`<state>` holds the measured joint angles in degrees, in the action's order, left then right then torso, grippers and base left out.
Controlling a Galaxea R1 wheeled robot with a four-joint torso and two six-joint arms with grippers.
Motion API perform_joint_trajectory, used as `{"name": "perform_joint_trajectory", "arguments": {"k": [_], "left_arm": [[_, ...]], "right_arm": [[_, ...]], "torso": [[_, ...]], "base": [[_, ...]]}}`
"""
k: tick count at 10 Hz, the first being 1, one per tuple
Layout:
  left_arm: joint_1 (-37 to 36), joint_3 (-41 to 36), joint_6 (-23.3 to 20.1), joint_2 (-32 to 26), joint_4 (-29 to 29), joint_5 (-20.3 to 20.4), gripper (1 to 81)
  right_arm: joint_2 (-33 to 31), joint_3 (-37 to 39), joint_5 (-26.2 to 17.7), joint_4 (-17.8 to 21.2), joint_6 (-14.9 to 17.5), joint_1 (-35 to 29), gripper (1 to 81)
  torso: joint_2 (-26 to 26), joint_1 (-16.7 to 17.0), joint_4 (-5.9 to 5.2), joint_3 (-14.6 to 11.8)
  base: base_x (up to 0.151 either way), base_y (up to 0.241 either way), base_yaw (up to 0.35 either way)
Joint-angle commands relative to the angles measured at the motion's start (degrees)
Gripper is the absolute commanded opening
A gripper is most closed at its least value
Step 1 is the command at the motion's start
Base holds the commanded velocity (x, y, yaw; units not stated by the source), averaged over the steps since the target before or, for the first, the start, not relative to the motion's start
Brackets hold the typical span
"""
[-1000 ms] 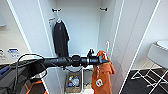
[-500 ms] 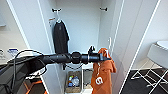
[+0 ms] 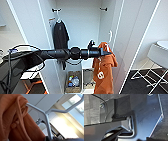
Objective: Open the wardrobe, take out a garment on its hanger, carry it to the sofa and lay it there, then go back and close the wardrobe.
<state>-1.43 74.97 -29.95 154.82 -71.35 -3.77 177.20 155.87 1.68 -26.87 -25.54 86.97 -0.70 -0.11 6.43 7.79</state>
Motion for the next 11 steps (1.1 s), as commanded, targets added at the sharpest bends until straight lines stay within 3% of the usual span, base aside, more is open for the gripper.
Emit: {"name": "perform_joint_trajectory", "arguments": {"k": [1,11], "left_arm": [[-11.2,-1.9,-1.7,-0.8,-0.2,-1.2,1.0],[-10.9,-2.6,-1.8,-1.7,-0.3,-1.2,1.0]], "right_arm": [[0.5,-0.4,-2.7,-0.3,0.1,-1.9,81.1],[0.5,-0.4,-2.7,-0.3,0.1,-1.8,81.1]], "torso": [[0.0,0.0,0.00,0.0],[0.0,0.0,0.00,0.0]], "base": [[0.000,0.000,0.000],[0.000,0.000,0.000]]}}
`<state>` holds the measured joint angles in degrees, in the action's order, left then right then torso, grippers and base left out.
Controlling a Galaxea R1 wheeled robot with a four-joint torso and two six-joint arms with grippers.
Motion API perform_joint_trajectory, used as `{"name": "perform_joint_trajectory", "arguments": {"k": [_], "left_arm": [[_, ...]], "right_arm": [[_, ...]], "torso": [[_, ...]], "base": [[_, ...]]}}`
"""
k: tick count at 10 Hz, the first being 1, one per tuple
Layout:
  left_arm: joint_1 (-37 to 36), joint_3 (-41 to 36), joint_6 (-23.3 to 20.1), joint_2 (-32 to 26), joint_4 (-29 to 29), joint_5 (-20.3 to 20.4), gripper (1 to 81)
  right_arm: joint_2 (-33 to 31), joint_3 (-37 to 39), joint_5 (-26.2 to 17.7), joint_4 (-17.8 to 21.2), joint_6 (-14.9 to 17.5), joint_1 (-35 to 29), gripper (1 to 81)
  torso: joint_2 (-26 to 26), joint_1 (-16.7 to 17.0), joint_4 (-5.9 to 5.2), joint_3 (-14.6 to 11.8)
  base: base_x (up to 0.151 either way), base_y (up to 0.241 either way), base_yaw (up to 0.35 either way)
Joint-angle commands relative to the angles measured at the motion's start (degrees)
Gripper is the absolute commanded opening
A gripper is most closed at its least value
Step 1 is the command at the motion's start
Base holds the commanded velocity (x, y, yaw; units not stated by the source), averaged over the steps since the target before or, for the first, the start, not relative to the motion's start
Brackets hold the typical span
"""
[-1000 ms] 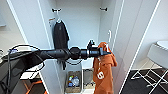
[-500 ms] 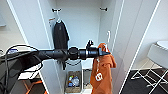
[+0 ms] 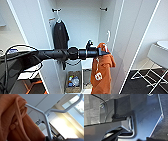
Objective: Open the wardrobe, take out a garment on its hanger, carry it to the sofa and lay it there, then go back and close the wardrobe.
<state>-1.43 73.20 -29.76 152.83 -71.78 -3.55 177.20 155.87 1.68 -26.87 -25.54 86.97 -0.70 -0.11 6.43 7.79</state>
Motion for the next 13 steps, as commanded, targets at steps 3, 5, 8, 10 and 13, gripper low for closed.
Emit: {"name": "perform_joint_trajectory", "arguments": {"k": [3,5,8,10,13], "left_arm": [[-10.7,-0.9,-2.0,0.4,0.1,-1.4,1.0],[-10.7,-0.8,-1.9,0.5,0.1,-1.5,1.0],[-10.7,-0.8,-1.2,0.2,0.1,-1.5,1.0],[-10.7,-0.9,-1.1,0.1,0.1,-1.6,1.0],[-10.5,-0.9,-1.0,0.0,0.0,-1.9,1.0]], "right_arm": [[0.5,-0.3,-2.7,-0.3,0.1,-1.7,81.1],[0.4,-0.3,-2.7,-0.3,0.1,-1.7,81.1],[0.4,-0.3,-2.7,-0.3,0.1,-1.7,81.1],[0.4,-0.3,-2.7,-0.3,0.0,-1.7,81.1],[0.4,-0.3,-2.7,-0.3,0.1,-1.7,81.1]], "torso": [[0.0,0.0,0.00,0.0],[0.0,0.0,0.00,0.0],[0.0,0.0,0.00,0.0],[0.0,0.0,0.00,0.0],[0.0,0.0,0.00,0.0]], "base": [[0.000,0.000,0.000],[0.000,0.000,0.000],[0.000,0.000,0.000],[0.000,0.000,-0.114],[0.000,0.000,-0.146]]}}
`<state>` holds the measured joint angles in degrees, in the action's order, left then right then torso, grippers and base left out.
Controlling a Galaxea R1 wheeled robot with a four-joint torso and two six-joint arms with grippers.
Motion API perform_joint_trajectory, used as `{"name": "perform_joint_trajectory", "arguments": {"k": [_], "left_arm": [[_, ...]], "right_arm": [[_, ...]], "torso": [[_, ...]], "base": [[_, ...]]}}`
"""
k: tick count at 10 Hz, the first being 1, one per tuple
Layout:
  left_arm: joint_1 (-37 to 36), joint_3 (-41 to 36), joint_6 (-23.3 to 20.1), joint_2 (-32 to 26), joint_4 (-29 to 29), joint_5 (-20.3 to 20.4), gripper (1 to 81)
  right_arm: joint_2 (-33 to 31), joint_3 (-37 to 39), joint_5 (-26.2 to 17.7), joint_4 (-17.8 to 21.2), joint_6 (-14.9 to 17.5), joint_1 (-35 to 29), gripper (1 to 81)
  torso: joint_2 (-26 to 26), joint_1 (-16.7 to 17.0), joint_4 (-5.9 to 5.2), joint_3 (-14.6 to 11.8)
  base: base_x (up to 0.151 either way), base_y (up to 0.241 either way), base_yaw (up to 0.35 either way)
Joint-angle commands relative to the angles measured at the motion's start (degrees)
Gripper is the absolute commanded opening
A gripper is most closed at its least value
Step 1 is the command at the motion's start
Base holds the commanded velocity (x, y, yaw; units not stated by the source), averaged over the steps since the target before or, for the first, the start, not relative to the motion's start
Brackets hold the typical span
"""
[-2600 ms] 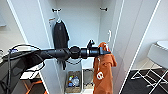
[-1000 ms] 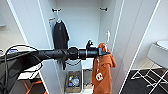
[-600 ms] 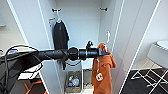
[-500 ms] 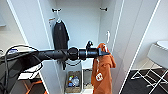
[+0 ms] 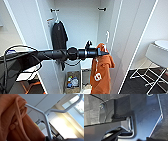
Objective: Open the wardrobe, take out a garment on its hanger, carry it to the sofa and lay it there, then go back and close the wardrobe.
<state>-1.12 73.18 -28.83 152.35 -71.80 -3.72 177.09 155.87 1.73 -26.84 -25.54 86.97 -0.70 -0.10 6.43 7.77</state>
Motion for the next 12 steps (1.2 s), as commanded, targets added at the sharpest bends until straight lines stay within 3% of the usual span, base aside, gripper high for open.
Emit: {"name": "perform_joint_trajectory", "arguments": {"k": [1,9,12], "left_arm": [[-10.4,-0.8,-2.0,0.3,0.1,-1.7,1.0],[-10.3,-2.1,-2.0,0.0,0.1,-1.8,1.0],[-9.9,-3.6,-2.0,-3.2,0.1,-1.8,1.0]], "right_arm": [[0.5,-0.3,-2.8,-0.3,0.1,-1.7,81.1],[0.5,-0.3,-2.7,-0.3,0.1,-1.5,81.1],[0.5,-0.3,-2.7,-0.3,0.0,-1.4,81.1]], "torso": [[0.0,0.0,0.00,0.0],[0.0,0.0,0.00,0.0],[0.0,0.0,0.00,0.0]], "base": [[0.000,0.000,-0.157],[0.000,0.000,-0.176],[0.000,0.000,-0.193]]}}
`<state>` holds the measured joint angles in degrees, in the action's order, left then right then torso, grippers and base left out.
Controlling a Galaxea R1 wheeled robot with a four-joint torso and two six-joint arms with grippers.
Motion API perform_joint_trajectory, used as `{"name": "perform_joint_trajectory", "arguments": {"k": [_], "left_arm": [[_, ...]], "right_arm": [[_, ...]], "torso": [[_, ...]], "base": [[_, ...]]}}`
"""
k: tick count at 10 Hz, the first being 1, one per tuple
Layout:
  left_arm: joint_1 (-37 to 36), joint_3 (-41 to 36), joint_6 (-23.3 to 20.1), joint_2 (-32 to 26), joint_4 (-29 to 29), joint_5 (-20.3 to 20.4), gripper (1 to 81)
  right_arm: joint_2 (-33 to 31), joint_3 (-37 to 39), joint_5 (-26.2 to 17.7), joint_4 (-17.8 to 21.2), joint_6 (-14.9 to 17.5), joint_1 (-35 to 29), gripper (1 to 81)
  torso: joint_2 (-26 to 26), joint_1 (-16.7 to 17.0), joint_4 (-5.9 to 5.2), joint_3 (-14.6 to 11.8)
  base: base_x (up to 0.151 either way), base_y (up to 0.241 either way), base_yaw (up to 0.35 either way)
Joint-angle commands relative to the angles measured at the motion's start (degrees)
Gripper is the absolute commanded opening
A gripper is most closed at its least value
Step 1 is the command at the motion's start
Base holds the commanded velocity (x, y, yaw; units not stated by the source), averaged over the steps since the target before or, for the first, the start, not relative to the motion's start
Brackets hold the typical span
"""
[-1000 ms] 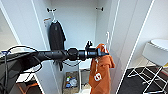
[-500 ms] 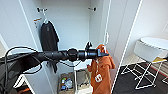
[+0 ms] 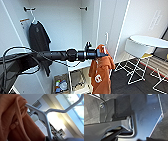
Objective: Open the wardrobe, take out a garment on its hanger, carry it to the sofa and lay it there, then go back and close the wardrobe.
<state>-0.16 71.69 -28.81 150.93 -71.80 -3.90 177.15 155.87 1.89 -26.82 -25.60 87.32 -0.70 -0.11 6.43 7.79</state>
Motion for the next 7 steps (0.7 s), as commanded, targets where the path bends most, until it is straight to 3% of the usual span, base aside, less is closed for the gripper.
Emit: {"name": "perform_joint_trajectory", "arguments": {"k": [1,7], "left_arm": [[-10.4,-2.8,-2.0,-3.2,0.1,-1.6,1.0],[-9.4,-7.6,-2.0,-12.5,0.8,-1.9,1.0]], "right_arm": [[0.4,-0.3,-2.9,-0.3,0.0,-1.8,81.1],[0.4,-0.4,-2.9,-0.3,-0.1,-1.9,81.1]], "torso": [[0.0,0.0,0.00,0.0],[0.0,0.0,0.00,0.0]], "base": [[0.000,0.000,-0.193],[0.000,0.000,-0.197]]}}
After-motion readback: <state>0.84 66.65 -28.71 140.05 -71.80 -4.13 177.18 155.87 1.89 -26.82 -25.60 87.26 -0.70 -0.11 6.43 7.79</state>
